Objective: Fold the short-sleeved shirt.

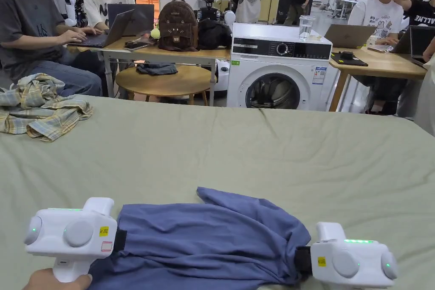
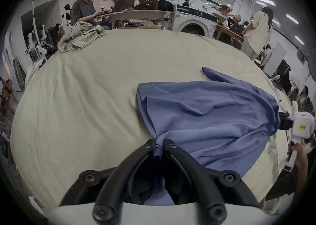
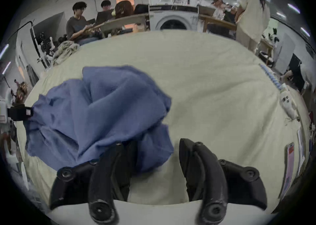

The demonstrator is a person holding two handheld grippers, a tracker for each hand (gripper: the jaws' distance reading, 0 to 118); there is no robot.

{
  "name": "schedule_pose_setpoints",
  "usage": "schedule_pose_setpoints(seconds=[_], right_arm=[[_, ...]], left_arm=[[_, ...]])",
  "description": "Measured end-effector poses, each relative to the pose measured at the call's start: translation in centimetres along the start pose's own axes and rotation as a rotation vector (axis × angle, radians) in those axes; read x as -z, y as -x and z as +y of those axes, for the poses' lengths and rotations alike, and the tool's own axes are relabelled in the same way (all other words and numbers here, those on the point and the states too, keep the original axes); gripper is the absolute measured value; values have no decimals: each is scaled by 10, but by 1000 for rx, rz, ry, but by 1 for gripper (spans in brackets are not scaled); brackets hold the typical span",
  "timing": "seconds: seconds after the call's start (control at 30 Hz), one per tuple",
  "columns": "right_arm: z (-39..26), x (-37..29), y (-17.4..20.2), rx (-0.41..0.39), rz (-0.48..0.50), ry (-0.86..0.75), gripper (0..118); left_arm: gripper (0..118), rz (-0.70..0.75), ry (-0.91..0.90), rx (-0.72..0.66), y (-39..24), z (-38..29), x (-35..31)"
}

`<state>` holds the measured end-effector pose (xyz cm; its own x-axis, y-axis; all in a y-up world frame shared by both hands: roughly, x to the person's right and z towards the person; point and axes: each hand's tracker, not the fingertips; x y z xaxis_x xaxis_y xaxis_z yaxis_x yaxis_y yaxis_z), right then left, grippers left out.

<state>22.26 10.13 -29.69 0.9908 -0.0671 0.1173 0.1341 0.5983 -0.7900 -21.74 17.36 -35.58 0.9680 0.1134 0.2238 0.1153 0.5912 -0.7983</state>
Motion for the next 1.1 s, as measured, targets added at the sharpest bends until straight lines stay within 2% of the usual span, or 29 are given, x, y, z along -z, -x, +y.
schedule_pose_setpoints(seconds=[0.07,0.1,0.13,0.17,0.2,0.23,0.3,0.37,0.47,0.9,1.1], right_arm=[[-4,3,4,7,-9,-10,47],[-9,-1,4,-2,-23,-44,37],[-9,-2,4,-12,-12,-46,12],[-8,-3,4,-16,29,-46,9],[-6,-3,3,1,87,-44,8],[-8,-9,6,5,32,-47,7],[-4,-16,3,3,41,-63,6],[1,-27,0,10,-5,-139,6],[18,-48,-9,40,-7,-218,6],[116,-128,-2,-53,-86,-462,4],[160,-153,5,-61,-122,-544,4]], left_arm=[[3,-5,2,-9,2,-2,-1],[3,-7,2,-10,2,-3,-1],[3,-8,4,-9,2,-3,-1],[3,-8,4,-6,2,-3,-1],[3,-8,3,-5,2,-3,-1],[3,-10,3,-5,3,-3,-2],[3,-15,-6,-7,3,-1,-6],[3,-22,-34,-13,4,2,-13],[3,-30,-80,-19,7,13,-26],[3,3,-292,-4,16,109,-99],[3,49,-366,0,25,155,-136]])
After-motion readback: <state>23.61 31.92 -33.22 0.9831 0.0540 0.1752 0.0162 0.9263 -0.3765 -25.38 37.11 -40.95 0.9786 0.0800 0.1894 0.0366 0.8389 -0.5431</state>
